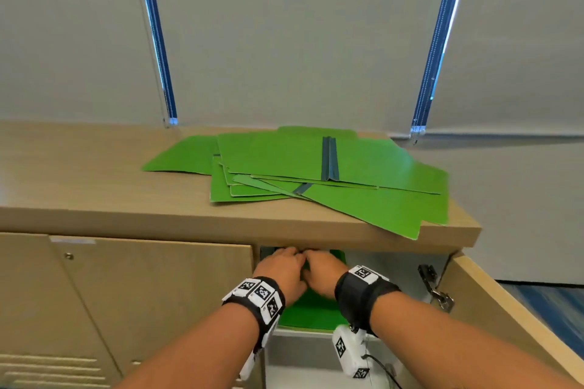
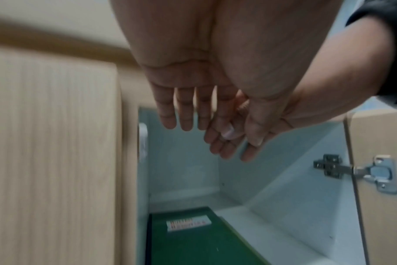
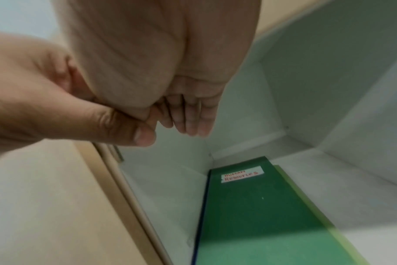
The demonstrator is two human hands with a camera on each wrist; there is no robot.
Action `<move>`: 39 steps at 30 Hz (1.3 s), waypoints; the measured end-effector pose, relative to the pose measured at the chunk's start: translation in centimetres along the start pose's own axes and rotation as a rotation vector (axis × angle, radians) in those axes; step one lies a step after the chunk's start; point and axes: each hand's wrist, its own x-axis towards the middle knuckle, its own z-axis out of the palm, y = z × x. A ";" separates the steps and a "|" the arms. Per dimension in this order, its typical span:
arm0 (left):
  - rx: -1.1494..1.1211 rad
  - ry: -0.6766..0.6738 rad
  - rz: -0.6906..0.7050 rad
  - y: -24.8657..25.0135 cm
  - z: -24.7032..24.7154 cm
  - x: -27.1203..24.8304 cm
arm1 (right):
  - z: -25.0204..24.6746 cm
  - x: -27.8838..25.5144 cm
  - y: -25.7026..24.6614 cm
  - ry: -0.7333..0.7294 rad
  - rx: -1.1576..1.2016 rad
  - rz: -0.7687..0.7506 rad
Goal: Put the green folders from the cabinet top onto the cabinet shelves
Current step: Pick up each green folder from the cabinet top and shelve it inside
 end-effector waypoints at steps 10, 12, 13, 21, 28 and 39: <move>-0.079 0.310 0.032 1.5 -11.3 0.2 | -12.1 -4.1 -5.7 0.339 0.010 -0.138; -0.114 0.198 -0.053 1.3 -11.3 1.9 | -13.8 -2.9 -4.9 0.363 -0.013 -0.099; -0.080 0.106 -0.084 1.1 -10.9 2.6 | -14.5 -2.0 -4.2 0.366 -0.042 -0.065; -0.128 -0.126 -0.168 -0.2 -10.7 4.0 | -16.8 4.2 -0.5 0.116 -0.233 0.183; -0.077 0.026 -0.207 -0.3 -11.6 4.7 | -15.5 2.3 -1.0 0.101 -0.383 0.118; 0.290 -0.109 -0.242 2.2 -11.2 3.5 | -16.8 -1.9 2.2 0.209 -0.111 0.109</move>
